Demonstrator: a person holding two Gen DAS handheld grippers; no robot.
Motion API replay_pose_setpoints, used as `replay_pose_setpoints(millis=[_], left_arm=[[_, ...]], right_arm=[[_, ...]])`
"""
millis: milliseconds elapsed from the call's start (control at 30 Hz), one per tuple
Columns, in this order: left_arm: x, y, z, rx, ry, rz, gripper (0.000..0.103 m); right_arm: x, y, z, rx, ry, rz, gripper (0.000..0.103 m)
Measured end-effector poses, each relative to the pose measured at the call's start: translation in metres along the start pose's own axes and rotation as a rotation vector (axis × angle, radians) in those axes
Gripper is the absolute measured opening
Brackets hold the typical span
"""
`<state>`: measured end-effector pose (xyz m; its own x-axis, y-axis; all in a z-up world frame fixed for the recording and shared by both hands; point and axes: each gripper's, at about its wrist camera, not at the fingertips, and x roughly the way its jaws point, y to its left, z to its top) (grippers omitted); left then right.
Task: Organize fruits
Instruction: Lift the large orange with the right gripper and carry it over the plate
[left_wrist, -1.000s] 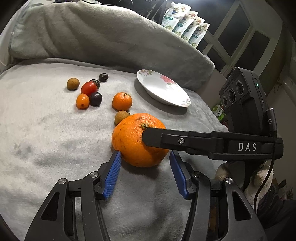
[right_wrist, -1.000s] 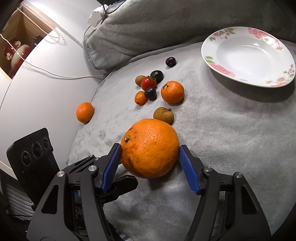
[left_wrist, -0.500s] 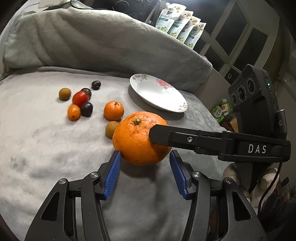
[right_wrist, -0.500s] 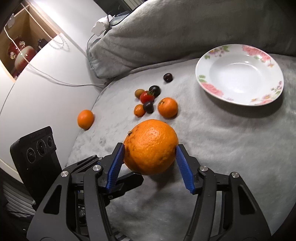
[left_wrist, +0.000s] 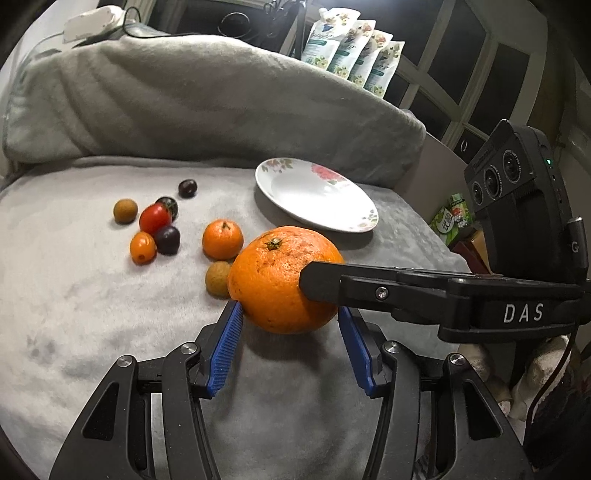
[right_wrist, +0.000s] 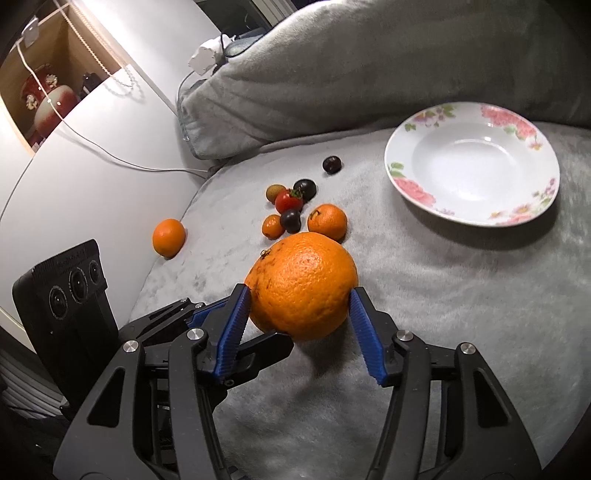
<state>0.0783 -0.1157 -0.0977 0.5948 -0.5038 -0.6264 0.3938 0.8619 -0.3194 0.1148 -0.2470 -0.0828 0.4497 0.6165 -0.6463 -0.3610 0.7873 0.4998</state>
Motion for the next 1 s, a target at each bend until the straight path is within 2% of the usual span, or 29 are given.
replay_pose_setpoints(millis=[433, 767, 1000], left_arm=[[0.022, -0.020, 0.034, 0.060, -0.005, -0.031, 0.053], [0.056, -0.039, 0.060, 0.099, 0.020, -0.042, 0.053], [0.071, -0.046, 0.067, 0.118, 0.037, -0.042, 0.053]], right_arm=[[-0.022, -0.021, 0.025, -0.005, -0.066, -0.050, 0.058], [-0.032, -0.056, 0.043, 0.047, -0.104, -0.070, 0.058], [-0.035, -0.077, 0.046, 0.078, -0.114, -0.076, 0.058]])
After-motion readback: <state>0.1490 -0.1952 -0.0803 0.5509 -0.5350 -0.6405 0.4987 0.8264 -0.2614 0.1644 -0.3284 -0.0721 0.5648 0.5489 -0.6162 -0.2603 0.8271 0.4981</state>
